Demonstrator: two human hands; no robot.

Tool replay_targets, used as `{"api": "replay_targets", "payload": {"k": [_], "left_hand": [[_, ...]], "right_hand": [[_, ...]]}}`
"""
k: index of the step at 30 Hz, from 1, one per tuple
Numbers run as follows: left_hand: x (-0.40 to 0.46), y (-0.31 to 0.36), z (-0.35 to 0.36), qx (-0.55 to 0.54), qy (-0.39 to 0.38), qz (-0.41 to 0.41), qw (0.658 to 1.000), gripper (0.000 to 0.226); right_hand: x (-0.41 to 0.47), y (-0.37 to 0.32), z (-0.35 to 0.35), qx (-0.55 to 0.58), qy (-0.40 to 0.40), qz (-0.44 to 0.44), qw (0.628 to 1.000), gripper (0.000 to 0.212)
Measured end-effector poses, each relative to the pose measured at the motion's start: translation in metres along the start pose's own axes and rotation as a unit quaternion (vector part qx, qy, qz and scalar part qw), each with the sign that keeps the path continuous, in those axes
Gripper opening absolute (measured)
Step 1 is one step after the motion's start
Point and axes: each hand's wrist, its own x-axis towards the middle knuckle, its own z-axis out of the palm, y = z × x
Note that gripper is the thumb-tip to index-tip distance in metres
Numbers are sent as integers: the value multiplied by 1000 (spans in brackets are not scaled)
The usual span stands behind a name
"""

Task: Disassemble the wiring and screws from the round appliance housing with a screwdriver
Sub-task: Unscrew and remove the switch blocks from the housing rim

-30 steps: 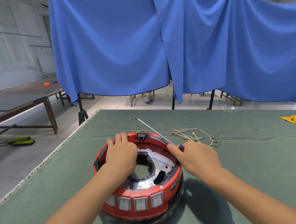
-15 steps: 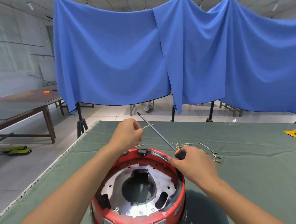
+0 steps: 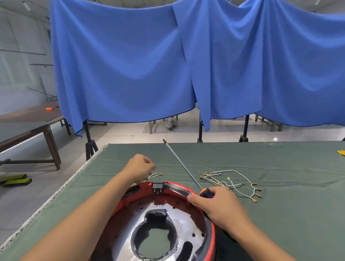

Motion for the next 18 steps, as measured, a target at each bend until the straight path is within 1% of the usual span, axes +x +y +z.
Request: {"api": "replay_targets", "payload": {"k": [2, 4, 6, 7, 9, 10, 12, 14, 16, 18], "left_hand": [[-17, 0, -8, 22, -9, 23, 999, 17], [-37, 0, -14, 73, 3, 60, 996, 17], [-59, 0, -16, 108, 6, 90, 990, 12], [-68, 0, -14, 129, 1, 103, 986, 17], [-82, -2, -5, 189, -3, 132, 973, 37], [-86, -3, 1, 222, 7, 146, 964, 42], [-89, -5, 13, 277, 43, 167, 945, 44], [-89, -6, 19, 296, 75, 174, 936, 42], [-87, -9, 21, 294, 86, 178, 935, 40], [-87, -11, 21, 298, 89, 183, 933, 40]], "right_hand": [[0, 0, 0, 5, 2, -1, 1000, 39], [-1, -1, -1, 9, 1, -5, 1000, 38], [-4, -3, -1, 14, -6, -9, 1000, 37], [-5, -4, -2, 12, -10, -9, 1000, 36], [-8, -7, -5, 2, -7, -4, 1000, 37], [-9, -8, -7, -11, 0, 0, 1000, 44], [-10, -5, -11, -57, 20, 15, 998, 59], [-10, 4, -14, -108, 15, 46, 993, 58], [-12, 13, -15, -154, -4, 75, 985, 52], [-13, 16, -15, -206, -7, 73, 976, 46]]}}
